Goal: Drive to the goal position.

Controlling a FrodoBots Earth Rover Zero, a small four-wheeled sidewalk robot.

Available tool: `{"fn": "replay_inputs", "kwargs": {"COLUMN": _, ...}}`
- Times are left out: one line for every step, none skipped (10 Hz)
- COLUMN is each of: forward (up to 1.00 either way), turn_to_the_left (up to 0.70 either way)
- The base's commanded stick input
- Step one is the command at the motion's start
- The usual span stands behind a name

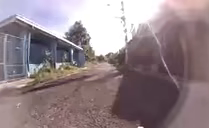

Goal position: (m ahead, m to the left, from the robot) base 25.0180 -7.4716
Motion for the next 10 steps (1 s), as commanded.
{"fn": "replay_inputs", "kwargs": {"forward": 1.0, "turn_to_the_left": 0.0}}
{"fn": "replay_inputs", "kwargs": {"forward": 1.0, "turn_to_the_left": 0.0}}
{"fn": "replay_inputs", "kwargs": {"forward": 1.0, "turn_to_the_left": 0.0}}
{"fn": "replay_inputs", "kwargs": {"forward": 1.0, "turn_to_the_left": 0.0}}
{"fn": "replay_inputs", "kwargs": {"forward": 1.0, "turn_to_the_left": 0.0}}
{"fn": "replay_inputs", "kwargs": {"forward": 1.0, "turn_to_the_left": 0.0}}
{"fn": "replay_inputs", "kwargs": {"forward": 1.0, "turn_to_the_left": 0.0}}
{"fn": "replay_inputs", "kwargs": {"forward": 1.0, "turn_to_the_left": 0.0}}
{"fn": "replay_inputs", "kwargs": {"forward": 1.0, "turn_to_the_left": 0.0}}
{"fn": "replay_inputs", "kwargs": {"forward": 1.0, "turn_to_the_left": 0.0}}
